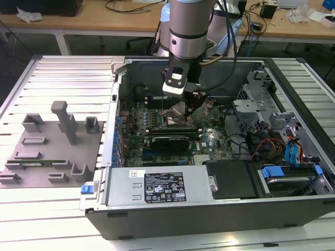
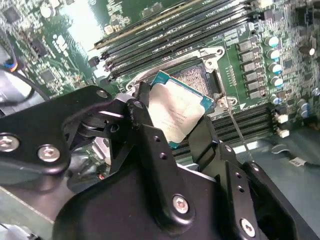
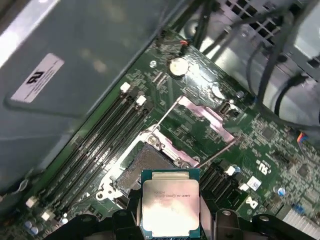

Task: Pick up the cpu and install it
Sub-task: 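Place the cpu into insertion slot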

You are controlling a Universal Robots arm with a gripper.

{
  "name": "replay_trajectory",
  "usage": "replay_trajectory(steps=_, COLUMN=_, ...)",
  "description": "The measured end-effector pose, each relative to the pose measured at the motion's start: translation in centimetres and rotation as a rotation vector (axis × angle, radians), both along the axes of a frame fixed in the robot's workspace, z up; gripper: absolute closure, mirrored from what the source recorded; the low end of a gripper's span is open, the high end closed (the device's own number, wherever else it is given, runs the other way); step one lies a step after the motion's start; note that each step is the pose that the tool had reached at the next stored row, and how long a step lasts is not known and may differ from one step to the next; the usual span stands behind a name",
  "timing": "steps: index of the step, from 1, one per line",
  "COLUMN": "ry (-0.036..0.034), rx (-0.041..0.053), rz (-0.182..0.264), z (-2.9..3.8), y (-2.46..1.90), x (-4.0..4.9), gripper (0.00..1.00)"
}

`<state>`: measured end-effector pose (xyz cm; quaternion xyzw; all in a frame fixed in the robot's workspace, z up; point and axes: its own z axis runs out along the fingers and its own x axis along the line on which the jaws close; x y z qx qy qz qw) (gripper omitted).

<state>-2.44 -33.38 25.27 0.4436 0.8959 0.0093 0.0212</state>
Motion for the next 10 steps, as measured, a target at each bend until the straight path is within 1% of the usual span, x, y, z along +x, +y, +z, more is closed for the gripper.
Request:
replay_trajectory(steps=1, ry=0.0, rx=0.0, rz=-0.04, z=-0.02, y=0.0, x=0.0, gripper=0.45)
replay_trajectory(steps=2, ry=0.0, rx=0.0, rz=-0.07, z=-0.04, y=0.0, x=0.0, gripper=0.45)
replay_trajectory(steps=5, ry=0.0, rx=0.0, rz=-0.115, z=-0.06, y=0.0, x=0.0, gripper=0.45)
replay_trajectory(steps=7, ry=0.0, rx=0.0, rz=-0.161, z=-0.08, y=0.0, x=0.0, gripper=0.45)
replay_trajectory(steps=8, ry=0.0001, rx=0.0, rz=-0.177, z=-0.09, y=0.0, x=0.0, gripper=0.45)
replay_trajectory(steps=9, ry=0.0, rx=0.0, rz=-0.206, z=-0.11, y=0.0, x=0.0, gripper=0.45)
replay_trajectory(steps=10, ry=0.0, rx=0.0, rz=-0.22, z=-0.11, y=0.0, x=0.0, gripper=0.45)
